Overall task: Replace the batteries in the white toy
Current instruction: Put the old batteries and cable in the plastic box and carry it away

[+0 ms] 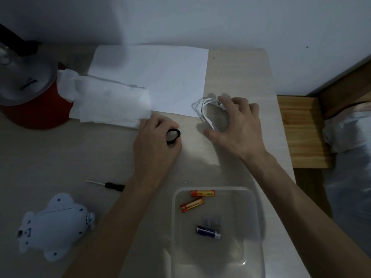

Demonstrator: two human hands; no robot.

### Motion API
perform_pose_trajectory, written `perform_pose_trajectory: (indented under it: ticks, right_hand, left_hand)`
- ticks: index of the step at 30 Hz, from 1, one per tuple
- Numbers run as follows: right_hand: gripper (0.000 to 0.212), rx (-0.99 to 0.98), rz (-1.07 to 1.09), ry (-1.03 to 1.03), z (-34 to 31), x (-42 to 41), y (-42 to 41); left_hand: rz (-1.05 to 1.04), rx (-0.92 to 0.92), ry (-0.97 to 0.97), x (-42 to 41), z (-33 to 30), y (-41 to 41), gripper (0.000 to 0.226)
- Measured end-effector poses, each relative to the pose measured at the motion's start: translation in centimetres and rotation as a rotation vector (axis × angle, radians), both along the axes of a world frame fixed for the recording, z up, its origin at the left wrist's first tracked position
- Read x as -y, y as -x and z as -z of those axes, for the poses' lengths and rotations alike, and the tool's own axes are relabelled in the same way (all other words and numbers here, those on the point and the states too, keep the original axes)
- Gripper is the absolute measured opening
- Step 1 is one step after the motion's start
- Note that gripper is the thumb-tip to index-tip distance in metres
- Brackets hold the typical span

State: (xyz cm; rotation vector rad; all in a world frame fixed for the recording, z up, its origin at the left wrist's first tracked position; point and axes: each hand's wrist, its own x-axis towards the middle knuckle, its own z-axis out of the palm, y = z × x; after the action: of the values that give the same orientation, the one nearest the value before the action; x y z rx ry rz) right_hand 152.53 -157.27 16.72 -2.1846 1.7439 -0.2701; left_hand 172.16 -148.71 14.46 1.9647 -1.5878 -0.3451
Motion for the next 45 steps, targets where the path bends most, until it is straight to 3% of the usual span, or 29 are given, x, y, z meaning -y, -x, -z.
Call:
perform_pose_trajectory:
  ticks: [9, 19, 28, 32, 36, 40, 45]
  right_hand:
    - [0.07, -0.006, -0.007, 0.139, 1.5, -0.1, 0.1]
    - [0.072, 0.277, 0.051, 0.142, -2.9, -3.6, 1.5]
    - [0.071, 0.332, 0.102, 0.168, -9.0, -16.7, 3.7]
    - [0.074, 0.331, 0.135, 0.117, -8.1, -20.5, 4.2]
    - [0.073, 0.338, 0.148, 0.076, -7.2, -22.6, 3.8]
    - [0.075, 0.318, 0.146, 0.052, -6.4, -23.6, 3.1]
    - [0.079, 0.115, 0.089, 0.122, -5.0, -24.2, 2.1]
  left_hand:
    - [0.06, -0.143, 0.069, -1.3, -1.5, -0.1, 0.025]
    - [0.243, -0.28, 0.1, -11.8, -9.4, 1.9, 0.021]
    - [0.429, -0.012, 0.131, -16.0, -6.4, 5.1, 0.014]
    - [0.452, -0.03, 0.059, -16.3, -5.8, 5.3, 0.014]
    - [0.4, -0.072, 0.109, -17.1, -6.1, 4.3, 0.022]
    - [0.19, -0.209, 0.148, -18.0, -6.6, 2.7, 0.023]
    - [0.035, -0.343, 0.05, -18.7, -6.3, 1.0, 0.018]
